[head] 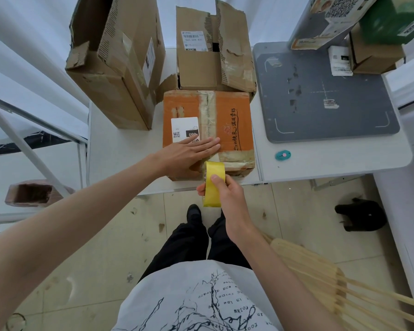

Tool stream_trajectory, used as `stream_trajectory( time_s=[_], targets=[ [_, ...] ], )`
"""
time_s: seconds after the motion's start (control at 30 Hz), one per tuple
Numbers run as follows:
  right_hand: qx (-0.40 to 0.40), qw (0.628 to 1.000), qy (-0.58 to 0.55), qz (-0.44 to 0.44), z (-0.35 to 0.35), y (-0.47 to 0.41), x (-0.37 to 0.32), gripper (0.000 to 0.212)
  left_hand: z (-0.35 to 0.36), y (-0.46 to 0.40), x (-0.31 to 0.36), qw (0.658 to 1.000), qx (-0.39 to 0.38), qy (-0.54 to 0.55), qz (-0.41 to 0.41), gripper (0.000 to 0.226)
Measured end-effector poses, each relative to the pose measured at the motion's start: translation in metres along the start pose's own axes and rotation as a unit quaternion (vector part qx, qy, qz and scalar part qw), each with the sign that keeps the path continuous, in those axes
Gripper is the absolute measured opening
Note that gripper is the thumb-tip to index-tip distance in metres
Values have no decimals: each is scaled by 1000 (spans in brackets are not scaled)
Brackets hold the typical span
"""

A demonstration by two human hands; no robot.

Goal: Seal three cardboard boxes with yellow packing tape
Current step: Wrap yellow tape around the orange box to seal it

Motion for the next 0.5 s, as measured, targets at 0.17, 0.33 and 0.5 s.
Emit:
stream_trajectory(
  time_s=[0.17, 0.33, 0.5],
  targets=[
    [11, 1000, 18, -6, -4, 1, 5, 24, -1, -3, -2, 1000, -10, 19, 3, 93],
    [14, 999, 31, 3, -5, 3, 13, 21, 1, -4, -1, 999, -21, 33, 5, 92],
    [21, 998, 52, 33, -5, 2, 24, 24, 0, -5, 0, 999, -40, 26, 6, 89]
  ],
)
Point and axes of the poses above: each hand's wrist, its own y-axis away from the middle knuckle, its own z-axis out of the palm, x = y × z, the point moved 3 cm from there along -y, towards the middle knuckle, and after that the axes turned 7 degrees about x, right-handed, at the moved point
